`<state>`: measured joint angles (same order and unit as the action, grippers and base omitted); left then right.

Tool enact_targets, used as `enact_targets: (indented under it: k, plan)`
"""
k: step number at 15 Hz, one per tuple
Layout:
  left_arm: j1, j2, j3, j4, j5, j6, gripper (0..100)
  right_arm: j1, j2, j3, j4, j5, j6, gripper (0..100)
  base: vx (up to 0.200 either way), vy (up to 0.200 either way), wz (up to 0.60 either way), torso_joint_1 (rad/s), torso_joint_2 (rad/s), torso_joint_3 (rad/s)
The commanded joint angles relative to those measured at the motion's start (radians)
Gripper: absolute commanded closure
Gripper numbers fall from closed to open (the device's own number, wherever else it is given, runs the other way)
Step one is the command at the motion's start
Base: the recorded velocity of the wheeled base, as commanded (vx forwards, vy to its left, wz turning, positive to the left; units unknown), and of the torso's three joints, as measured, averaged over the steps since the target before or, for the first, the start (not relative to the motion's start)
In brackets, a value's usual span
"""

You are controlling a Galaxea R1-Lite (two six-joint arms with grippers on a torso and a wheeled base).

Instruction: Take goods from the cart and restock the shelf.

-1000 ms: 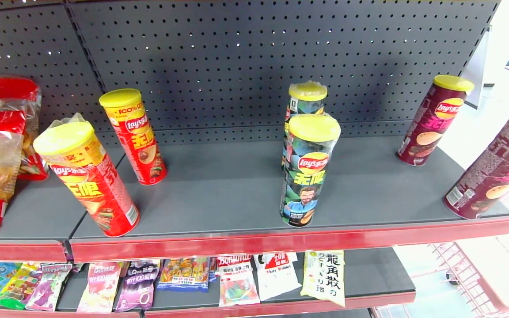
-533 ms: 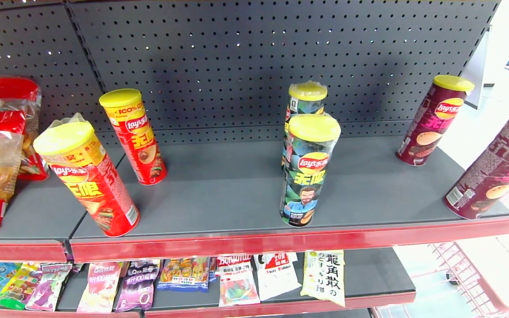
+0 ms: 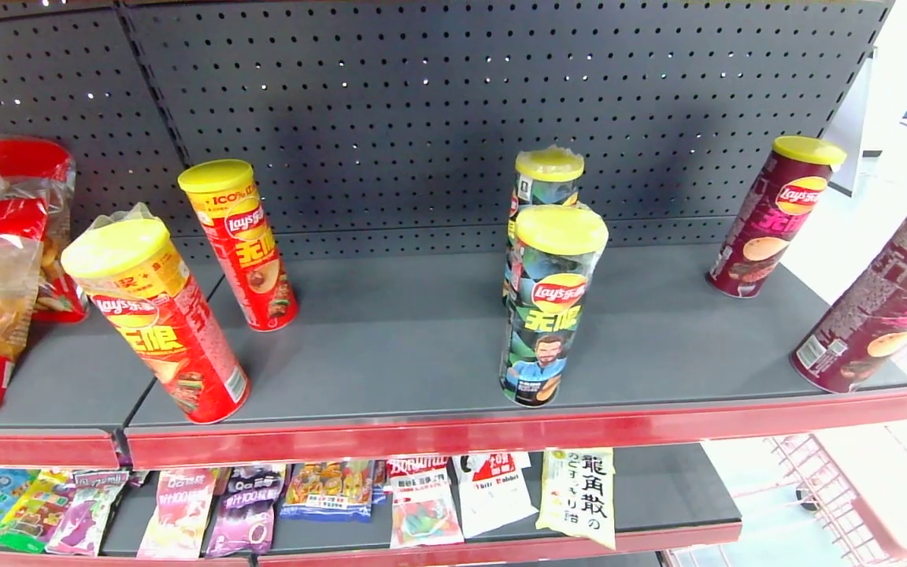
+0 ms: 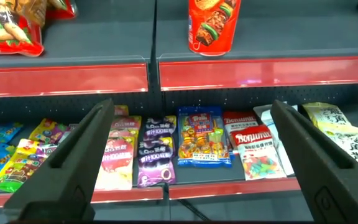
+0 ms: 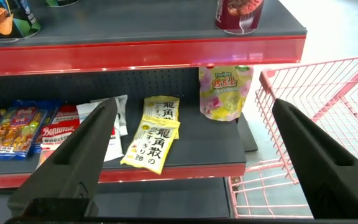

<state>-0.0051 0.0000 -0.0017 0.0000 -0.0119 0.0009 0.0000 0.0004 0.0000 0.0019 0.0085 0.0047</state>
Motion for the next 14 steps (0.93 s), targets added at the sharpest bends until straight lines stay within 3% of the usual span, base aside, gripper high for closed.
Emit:
enact_targets:
  k: [1,4,14]
  plan:
    - [0.001,0.0,0.0,0.0,0.0,0.001,0,0.0,0.0,0.0,0.0,0.001,0.0,0,0.0,-0.2,0.0,0.002,0.01,-0.002]
    - [0.001,0.0,0.0,0.0,0.0,-0.001,0,0.0,0.0,0.0,0.0,0.002,0.0,0,0.0,-0.2,0.0,0.009,0.0,0.001]
    - [0.001,0.0,0.0,0.0,0.0,-0.005,0,0.0,0.0,0.0,0.001,0.001,-0.003,0,0.0,0.0,0.0,0.0,0.0,0.0]
